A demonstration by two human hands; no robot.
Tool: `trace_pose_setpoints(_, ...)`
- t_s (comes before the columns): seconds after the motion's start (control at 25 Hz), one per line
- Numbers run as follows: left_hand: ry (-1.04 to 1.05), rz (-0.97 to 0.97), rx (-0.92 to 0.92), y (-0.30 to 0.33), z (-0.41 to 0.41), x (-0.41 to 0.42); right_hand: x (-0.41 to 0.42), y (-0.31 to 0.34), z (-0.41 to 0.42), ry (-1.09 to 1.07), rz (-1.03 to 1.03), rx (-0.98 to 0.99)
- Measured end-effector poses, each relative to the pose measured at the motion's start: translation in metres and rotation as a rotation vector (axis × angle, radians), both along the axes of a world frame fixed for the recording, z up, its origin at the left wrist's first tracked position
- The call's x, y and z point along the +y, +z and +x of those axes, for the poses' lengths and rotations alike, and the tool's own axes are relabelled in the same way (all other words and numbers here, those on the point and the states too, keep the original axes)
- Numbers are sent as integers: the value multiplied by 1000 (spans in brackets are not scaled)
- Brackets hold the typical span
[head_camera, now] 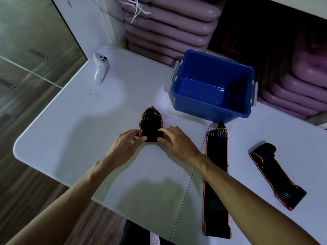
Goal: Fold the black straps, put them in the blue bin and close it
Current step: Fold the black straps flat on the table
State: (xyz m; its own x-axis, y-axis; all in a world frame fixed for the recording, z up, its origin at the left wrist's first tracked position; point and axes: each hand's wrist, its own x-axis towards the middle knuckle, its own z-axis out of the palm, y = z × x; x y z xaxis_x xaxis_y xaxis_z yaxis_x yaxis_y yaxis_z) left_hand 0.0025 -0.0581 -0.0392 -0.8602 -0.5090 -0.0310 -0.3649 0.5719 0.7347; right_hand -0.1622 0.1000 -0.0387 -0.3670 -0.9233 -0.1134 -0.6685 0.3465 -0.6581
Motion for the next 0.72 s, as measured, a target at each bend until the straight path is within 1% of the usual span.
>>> trace_pose_setpoints(0.12,275,188,-101,6,-17,-3,-18,8,-2,-131,20,-198)
trace_pose_setpoints(0.2,403,227,-167,5,-30,-4,-28,11,0,-231,3,-247)
trace_pose_setpoints(0.28,445,220,-240,6,-41,-7,-34,9,1,-320,-11,-295)
trace_pose_setpoints(0.36,422,219,-268,5,-48,-12,-42,7,-1,-389,-8,-344)
trace_pose_setpoints(0.44,336,242,-248,2,-53,-19,-49,5,-7,-385,44,-323)
trace_pose_setpoints(0.48,307,292,-222,1,-54,-22,-50,6,-9,-370,64,-321)
trace_pose_setpoints(0.6,258,469,-114,6,-52,-25,-40,10,-8,-389,60,-437)
trace_pose_setpoints(0.64,229,465,-84,8,-52,-24,-33,12,-7,-402,40,-456)
trace_pose_setpoints(0.72,162,398,-23,13,-53,-17,-19,14,-6,-430,-37,-461)
